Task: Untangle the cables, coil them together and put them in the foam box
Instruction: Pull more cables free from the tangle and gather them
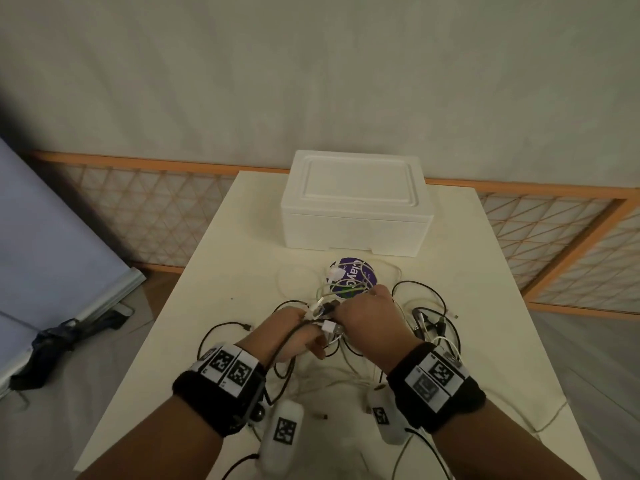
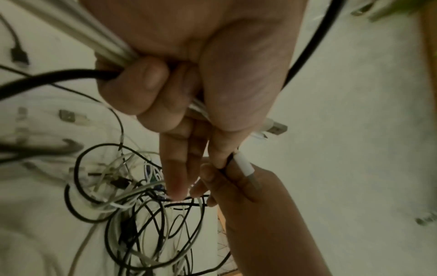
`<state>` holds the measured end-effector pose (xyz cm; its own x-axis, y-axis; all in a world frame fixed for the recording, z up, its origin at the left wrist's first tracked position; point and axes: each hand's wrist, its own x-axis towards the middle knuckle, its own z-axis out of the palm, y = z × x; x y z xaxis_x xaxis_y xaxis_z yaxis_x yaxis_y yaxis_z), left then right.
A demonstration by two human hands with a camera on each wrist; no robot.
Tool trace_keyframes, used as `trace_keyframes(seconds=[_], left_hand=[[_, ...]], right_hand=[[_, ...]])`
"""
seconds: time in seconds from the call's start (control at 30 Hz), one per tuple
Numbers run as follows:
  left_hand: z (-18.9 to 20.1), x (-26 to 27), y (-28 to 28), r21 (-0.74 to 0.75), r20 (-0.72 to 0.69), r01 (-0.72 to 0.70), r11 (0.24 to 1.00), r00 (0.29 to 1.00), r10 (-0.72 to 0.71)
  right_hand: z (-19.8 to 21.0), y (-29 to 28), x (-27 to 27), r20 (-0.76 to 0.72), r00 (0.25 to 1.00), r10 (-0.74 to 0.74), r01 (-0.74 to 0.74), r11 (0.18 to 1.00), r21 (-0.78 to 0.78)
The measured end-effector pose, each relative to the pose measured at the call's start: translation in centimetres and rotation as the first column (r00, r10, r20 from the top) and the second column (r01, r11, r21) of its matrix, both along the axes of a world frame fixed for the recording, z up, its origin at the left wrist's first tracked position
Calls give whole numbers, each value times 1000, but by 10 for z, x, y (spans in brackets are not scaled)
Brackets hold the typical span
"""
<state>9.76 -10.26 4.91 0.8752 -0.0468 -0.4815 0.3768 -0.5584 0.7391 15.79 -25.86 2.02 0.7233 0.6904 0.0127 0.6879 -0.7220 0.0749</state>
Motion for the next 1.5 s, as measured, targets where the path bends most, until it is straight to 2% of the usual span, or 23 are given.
trace_keyframes(seconds=[0.1, 0.2, 0.23, 0.3, 0.33, 0.47, 0.53, 0.6, 0.7, 0.77, 0.8, 0.83, 0.9, 0.97, 1.03, 1.07, 1.13, 1.2, 1.23, 1.3, 1.4, 1.5], left_hand=[[4, 0, 1, -118, 18, -155, 981, 987, 158], [4, 2, 3, -76, 17, -194, 978, 980, 196], [4, 2, 5, -86, -4, -270, 959, 963, 270], [2, 1, 13, -211, -77, -440, 873, 897, 434], [1, 1, 16, -270, -121, -455, 849, 890, 439], [3, -1, 6, -310, -226, -262, 914, 954, 197], [2, -1, 2, -371, -235, -201, 907, 965, 118], [1, -2, 3, -443, -222, -174, 879, 972, 81], [0, -4, 7, -421, -122, -164, 892, 985, 124], [9, -5, 8, -462, -59, -165, 871, 986, 156], [12, -4, 10, -510, -31, -172, 843, 983, 181], [17, -4, 12, -560, -3, -172, 811, 979, 205], [28, -4, 16, -615, 47, -180, 768, 963, 264], [35, -7, 15, -635, 97, -150, 757, 958, 271], [37, -10, 9, -656, 122, -119, 745, 957, 261], [36, -11, 6, -637, 125, -118, 762, 959, 254], [30, -7, 1, -493, 153, -128, 861, 961, 230], [18, 0, -3, -308, 242, -122, 944, 949, 202], [12, 2, -5, -247, 280, -125, 961, 940, 194], [1, 7, -8, -231, 308, -128, 965, 931, 197], [-10, 13, -11, -223, 335, -152, 963, 916, 222], [-17, 17, -17, -163, 342, -92, 982, 929, 144]], right_hand=[[-1, 0, -3, 15, 998, 62, -63, 993, 99], [7, -4, -4, 8, 997, 81, -81, 969, 233], [8, -7, -4, 10, 996, 88, -87, 952, 293], [8, -12, -3, 0, 996, 91, -85, 935, 345], [8, -11, -3, -6, 996, 88, -82, 948, 309], [10, -2, -4, 65, 991, 116, -122, 987, 103], [10, 0, -3, 75, 987, 144, -146, 989, 26], [8, 0, -2, 67, 981, 180, -183, 983, 35], [6, 3, -1, -45, 967, 252, -240, 953, 185], [6, 1, -2, -78, 983, 169, -136, 936, 324], [4, -3, 1, -135, 986, 93, -32, 916, 400], [-1, -10, 5, -248, 969, 12, 96, 904, 418], [-11, -26, 12, -457, 881, -120, 323, 859, 397], [-19, -35, 15, -482, 854, -194, 382, 863, 331], [-20, -35, 16, -378, 904, -200, 315, 909, 272], [-17, -34, 17, -302, 937, -175, 260, 927, 272], [-8, -29, 17, -213, 971, -105, 175, 922, 345], [-1, -22, 17, -265, 964, -7, 132, 879, 457], [3, -18, 15, -311, 950, 19, 142, 863, 485], [12, -14, 11, -322, 946, 36, 150, 832, 535], [20, -18, 6, -173, 983, 55, 55, 820, 570], [30, -19, 2, -24, 1000, -8, 19, 860, 510]])
